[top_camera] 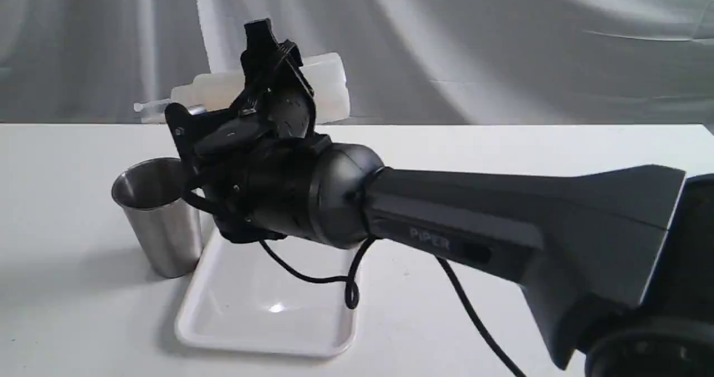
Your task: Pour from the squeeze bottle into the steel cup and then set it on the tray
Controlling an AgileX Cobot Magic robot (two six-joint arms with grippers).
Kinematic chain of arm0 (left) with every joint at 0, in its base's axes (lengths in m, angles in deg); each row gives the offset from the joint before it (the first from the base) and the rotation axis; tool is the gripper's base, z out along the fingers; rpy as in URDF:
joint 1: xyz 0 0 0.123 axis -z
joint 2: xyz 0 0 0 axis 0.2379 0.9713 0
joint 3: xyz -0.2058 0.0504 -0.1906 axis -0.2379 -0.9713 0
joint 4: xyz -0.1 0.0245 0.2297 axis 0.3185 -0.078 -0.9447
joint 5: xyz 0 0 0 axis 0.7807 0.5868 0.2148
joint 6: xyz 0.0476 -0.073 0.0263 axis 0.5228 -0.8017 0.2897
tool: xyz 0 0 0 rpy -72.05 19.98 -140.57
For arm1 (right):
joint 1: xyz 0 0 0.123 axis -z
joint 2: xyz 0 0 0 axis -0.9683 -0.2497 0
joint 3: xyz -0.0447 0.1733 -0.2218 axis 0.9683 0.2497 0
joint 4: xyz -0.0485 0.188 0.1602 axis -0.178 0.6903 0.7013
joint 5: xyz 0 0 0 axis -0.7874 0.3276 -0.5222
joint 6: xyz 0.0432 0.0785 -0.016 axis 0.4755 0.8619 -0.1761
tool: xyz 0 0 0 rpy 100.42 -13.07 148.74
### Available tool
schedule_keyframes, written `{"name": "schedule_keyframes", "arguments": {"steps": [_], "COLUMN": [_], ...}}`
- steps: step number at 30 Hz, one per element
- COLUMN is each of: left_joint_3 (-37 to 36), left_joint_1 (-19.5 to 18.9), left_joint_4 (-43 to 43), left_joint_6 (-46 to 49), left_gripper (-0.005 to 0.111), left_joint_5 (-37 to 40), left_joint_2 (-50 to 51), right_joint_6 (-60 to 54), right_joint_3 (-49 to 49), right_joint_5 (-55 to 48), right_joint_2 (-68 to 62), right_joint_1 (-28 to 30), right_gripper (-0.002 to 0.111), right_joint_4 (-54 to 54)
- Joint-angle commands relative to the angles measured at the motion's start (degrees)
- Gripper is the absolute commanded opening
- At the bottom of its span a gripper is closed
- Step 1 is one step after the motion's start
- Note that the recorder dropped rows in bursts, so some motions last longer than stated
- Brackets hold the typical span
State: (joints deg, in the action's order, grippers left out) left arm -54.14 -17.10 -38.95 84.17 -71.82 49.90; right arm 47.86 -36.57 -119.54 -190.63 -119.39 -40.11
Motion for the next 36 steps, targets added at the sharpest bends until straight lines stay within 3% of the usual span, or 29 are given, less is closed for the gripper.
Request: {"name": "schedule_keyframes", "arguments": {"steps": [1,15,26,36], "left_joint_3": [-0.25,-0.25,-0.25,-0.25], "left_joint_1": [0.27,0.27,0.27,0.27], "left_joint_4": [-0.02,-0.02,-0.02,-0.02], "left_joint_6": [-0.27,-0.02,-0.15,-0.02], "left_gripper": [0.008,0.008,0.008,0.008], "left_joint_5": [-0.41,-0.41,-0.41,-0.41], "left_joint_2": [-0.15,-0.15,-0.15,-0.15], "right_joint_6": [7.41,49.49,56.19,56.38], "right_joint_3": [-0.57,-0.57,-0.57,1.97], "right_joint_5": [0.48,5.09,14.24,16.2], "right_joint_2": [2.2,8.9,12.35,16.09], "right_joint_1": [0.75,2.46,2.67,3.39], "right_gripper": [0.0,0.0,0.0,0.0], "right_joint_4": [0.51,0.78,8.06,14.93]}}
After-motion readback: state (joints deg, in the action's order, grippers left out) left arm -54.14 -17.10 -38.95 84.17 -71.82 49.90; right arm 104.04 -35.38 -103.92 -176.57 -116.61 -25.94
